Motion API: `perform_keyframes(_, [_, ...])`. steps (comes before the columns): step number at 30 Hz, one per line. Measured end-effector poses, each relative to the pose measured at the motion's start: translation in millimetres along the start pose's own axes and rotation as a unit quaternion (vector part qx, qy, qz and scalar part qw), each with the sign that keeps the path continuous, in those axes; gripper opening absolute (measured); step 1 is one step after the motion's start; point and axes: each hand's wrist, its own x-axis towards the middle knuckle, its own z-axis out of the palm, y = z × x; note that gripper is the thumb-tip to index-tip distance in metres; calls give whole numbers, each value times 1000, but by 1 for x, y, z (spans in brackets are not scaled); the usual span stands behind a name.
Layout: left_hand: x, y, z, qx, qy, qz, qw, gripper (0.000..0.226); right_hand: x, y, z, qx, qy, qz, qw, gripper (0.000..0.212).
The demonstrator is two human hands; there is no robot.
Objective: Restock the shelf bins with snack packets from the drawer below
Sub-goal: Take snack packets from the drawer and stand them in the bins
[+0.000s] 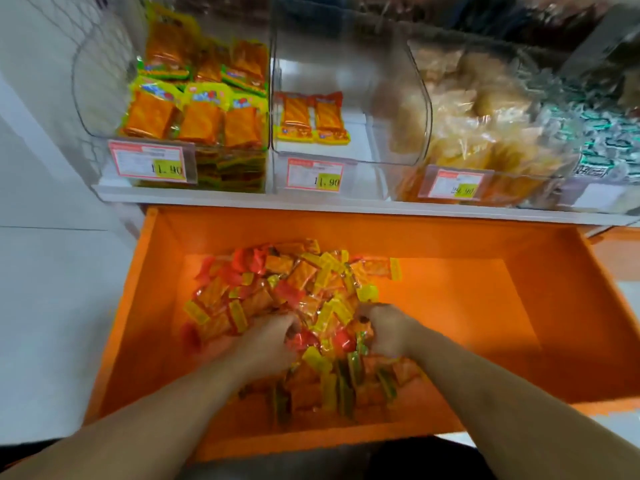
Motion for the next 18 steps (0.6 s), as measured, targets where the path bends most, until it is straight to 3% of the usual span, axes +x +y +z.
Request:
perform_keyframes(3, [17,-7,15,59,-83,27,994,29,32,20,25,-24,-40,2,999,62])
perform_keyframes(7, [29,-14,39,97,-176,45,979,50,51,37,46,-43,-71,-33,996,70])
perform_keyframes(13, [38,-16,59,115,-191,71,972,37,65,44,63,-78,-100,-57,990,23])
perform_keyframes(18, [35,-18,66,147,-211,65,964,49,66,39,59,-104,-107,-74,986,20])
